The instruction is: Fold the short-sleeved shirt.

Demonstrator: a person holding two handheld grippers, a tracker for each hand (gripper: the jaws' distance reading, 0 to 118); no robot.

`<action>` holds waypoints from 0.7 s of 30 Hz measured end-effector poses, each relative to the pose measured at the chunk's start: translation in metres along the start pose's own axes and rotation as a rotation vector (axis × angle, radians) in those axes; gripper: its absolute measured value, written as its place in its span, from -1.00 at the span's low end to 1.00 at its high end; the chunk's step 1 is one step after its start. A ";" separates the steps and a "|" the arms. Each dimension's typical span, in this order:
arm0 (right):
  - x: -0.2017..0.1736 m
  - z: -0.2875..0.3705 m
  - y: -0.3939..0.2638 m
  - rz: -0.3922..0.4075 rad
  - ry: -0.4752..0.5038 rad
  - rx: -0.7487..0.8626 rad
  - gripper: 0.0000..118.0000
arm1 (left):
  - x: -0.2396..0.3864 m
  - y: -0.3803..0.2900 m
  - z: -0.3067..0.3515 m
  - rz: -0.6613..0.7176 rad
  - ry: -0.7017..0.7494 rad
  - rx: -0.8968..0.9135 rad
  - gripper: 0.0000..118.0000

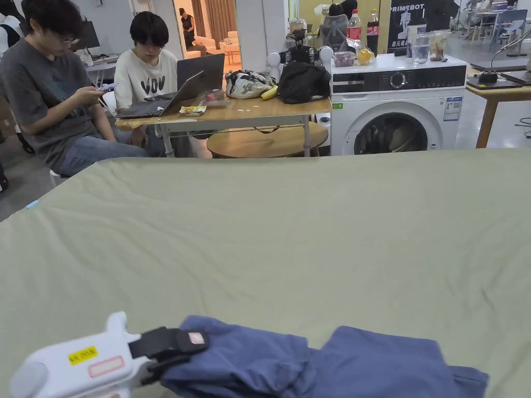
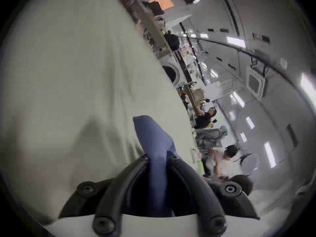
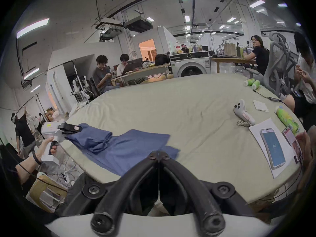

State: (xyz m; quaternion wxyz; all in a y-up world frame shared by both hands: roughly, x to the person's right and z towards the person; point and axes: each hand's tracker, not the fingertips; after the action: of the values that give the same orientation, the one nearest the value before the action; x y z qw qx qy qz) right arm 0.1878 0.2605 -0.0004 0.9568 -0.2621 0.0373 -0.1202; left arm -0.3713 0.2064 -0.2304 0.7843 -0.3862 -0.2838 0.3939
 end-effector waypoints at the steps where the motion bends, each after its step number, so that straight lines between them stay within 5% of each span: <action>1: 0.001 -0.001 0.000 -0.003 0.000 0.003 -1.00 | 0.013 0.004 0.012 -0.066 0.024 0.035 -0.87; 5: 0.004 -0.001 0.000 0.001 -0.003 0.014 -1.00 | 0.096 -0.011 0.009 -0.379 0.179 0.006 -0.87; 7: 0.004 0.001 -0.001 -0.010 0.000 0.020 -1.00 | 0.129 -0.035 -0.026 -0.471 0.113 -0.041 -0.87; 9: 0.004 0.007 -0.003 -0.030 0.002 0.030 -1.00 | 0.151 -0.064 -0.082 -0.472 0.031 -0.151 -0.87; 14: 0.006 0.027 -0.010 -0.030 -0.016 0.043 -1.00 | 0.159 -0.124 -0.195 -0.546 0.091 -0.344 -0.87; 17: 0.012 0.033 -0.013 -0.014 -0.044 0.031 -1.00 | 0.166 -0.135 -0.205 -0.586 -0.068 -0.390 -0.26; 19: 0.021 0.033 -0.015 -0.021 -0.056 0.017 -1.00 | 0.168 -0.130 -0.188 -0.535 -0.211 -0.395 -0.19; 21: 0.029 0.030 -0.017 -0.050 -0.062 0.005 -1.00 | 0.168 -0.119 -0.171 -0.539 -0.153 -0.295 -0.19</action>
State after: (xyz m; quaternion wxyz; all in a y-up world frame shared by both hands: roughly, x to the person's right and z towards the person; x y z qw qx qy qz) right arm 0.2161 0.2537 0.0337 0.9548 -0.2642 0.0006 -0.1359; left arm -0.1069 0.2352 -0.2008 0.7723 -0.3757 -0.4883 0.1544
